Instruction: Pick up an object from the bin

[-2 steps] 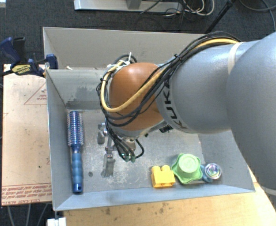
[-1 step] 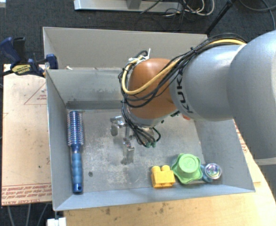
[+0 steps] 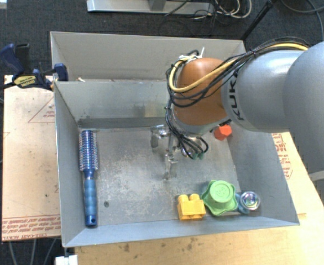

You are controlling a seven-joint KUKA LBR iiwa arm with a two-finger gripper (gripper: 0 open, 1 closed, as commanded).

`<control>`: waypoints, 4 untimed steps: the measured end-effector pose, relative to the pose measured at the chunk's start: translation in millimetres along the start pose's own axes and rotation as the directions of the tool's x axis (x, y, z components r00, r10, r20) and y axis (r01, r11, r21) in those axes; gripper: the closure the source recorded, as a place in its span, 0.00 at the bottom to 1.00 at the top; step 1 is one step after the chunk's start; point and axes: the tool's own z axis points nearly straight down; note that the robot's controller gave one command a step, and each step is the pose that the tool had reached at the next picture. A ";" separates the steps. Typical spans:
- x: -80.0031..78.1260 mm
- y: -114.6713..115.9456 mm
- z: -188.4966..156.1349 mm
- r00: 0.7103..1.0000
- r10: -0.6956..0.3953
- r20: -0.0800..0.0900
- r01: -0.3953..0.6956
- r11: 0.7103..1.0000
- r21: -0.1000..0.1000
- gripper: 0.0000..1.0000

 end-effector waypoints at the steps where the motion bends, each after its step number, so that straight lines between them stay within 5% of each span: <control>1: -46.7 49.6 -73.7 0.994 -0.105 0.010 0.105 0.994 -0.005 0.00; 2: 57.0 14.2 -40.2 0.989 -0.148 -0.012 0.148 0.989 -0.005 0.00; 3: 16.9 -8.5 -46.2 0.999 -0.045 0.001 0.045 0.999 -0.004 0.00; 4: 73.1 1.0 -10.4 0.983 -0.186 -0.008 0.186 0.983 -0.006 0.00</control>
Offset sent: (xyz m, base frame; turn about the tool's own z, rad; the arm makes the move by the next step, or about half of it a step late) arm 0.0343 0.0530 0.0689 -0.1032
